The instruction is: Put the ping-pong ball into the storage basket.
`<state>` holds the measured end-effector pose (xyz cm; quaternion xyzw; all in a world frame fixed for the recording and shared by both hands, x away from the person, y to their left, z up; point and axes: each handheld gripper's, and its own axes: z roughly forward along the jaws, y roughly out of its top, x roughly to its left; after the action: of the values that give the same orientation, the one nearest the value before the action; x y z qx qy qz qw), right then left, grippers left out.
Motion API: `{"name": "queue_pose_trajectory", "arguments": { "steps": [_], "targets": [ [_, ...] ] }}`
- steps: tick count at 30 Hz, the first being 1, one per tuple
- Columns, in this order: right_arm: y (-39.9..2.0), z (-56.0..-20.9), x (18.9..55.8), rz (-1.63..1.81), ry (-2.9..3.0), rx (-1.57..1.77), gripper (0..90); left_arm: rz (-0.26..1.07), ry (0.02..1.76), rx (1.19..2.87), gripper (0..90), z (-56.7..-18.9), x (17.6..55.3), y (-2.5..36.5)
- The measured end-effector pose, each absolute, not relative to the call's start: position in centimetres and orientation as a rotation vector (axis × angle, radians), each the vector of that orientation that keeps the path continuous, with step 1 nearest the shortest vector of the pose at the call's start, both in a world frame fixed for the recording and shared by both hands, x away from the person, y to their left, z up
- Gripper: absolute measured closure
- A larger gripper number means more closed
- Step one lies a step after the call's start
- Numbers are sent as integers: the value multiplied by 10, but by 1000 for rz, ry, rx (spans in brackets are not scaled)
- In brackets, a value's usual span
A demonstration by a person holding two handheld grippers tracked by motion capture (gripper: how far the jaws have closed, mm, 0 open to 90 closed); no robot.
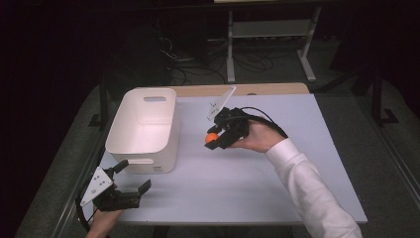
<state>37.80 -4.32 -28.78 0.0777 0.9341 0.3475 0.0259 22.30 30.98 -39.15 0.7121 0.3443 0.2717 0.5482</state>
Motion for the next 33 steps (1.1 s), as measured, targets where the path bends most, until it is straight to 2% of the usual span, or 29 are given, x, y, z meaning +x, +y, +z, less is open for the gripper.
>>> {"name": "queue_pose_trajectory", "arguments": {
  "steps": [33],
  "targets": [
    [-22,-262,384,1063,2883,148,494,640,816,1684,0,-391,223,309]
  ]
}}
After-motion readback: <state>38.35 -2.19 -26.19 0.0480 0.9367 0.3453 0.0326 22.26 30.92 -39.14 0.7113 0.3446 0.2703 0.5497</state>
